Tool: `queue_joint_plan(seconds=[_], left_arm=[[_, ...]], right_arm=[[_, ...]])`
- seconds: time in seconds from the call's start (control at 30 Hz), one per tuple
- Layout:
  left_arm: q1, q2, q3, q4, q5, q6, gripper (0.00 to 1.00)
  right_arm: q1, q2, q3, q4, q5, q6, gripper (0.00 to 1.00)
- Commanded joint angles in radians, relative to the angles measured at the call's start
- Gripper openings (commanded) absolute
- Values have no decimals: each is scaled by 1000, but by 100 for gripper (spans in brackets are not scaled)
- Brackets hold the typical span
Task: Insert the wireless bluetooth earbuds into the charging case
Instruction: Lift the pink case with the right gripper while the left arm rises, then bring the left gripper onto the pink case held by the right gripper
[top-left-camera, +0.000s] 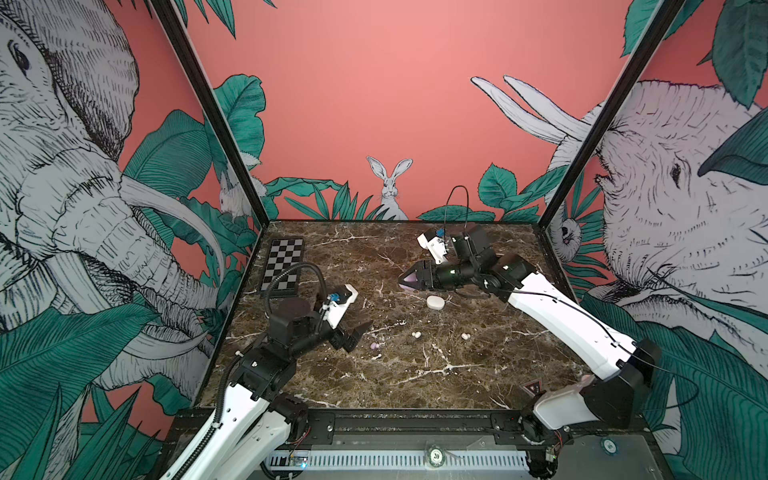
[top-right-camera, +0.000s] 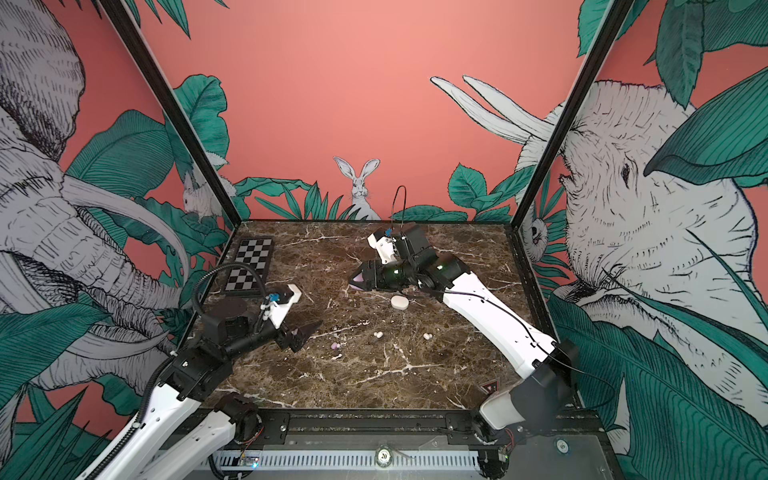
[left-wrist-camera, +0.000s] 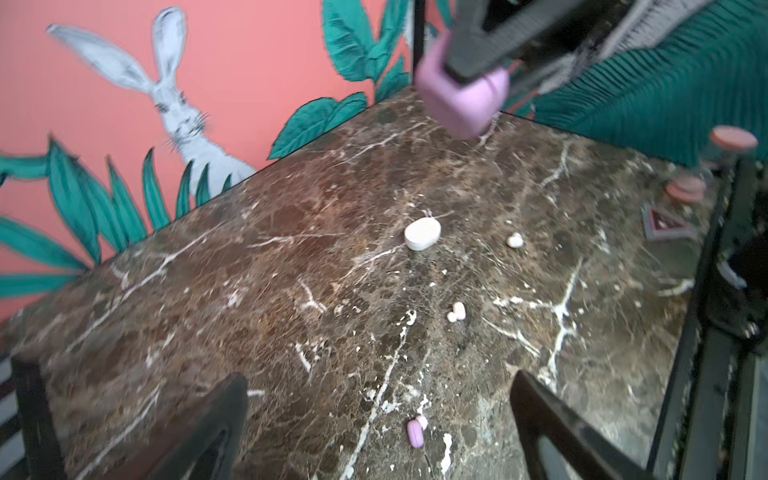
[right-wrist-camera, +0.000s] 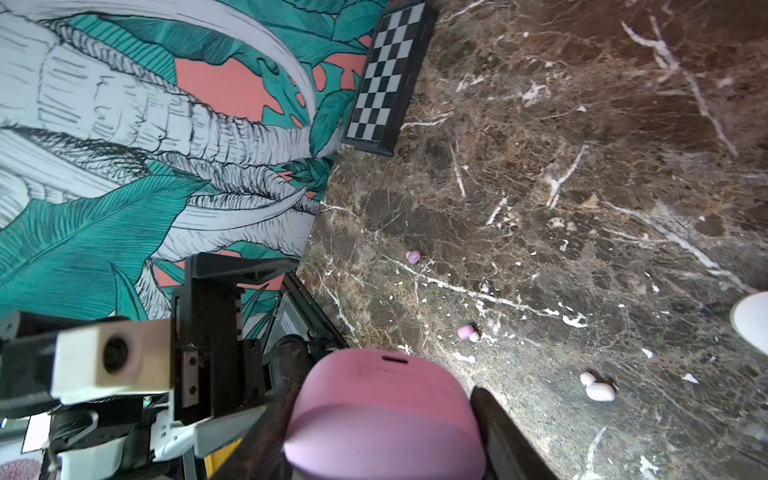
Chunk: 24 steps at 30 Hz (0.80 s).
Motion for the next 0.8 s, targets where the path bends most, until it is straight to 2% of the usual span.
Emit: queue_joint_plan(seconds=[0.0,0.13,0.37,0.77], left_arm=[[-16,19,-39,111,-10,220,99],[-28,61,-71,249,16,233,99],[-76,163,-71,355,62,260,98],[-109,224,-64,349,170,230,92]], right_arm=[[4,-31,-16,-27,-90,-104,0],[5,-30,-39,-28,-132,-124,0],[24,-3,-93,45,-178,-108,0],[87,65,-81,62,-129,-130,0]])
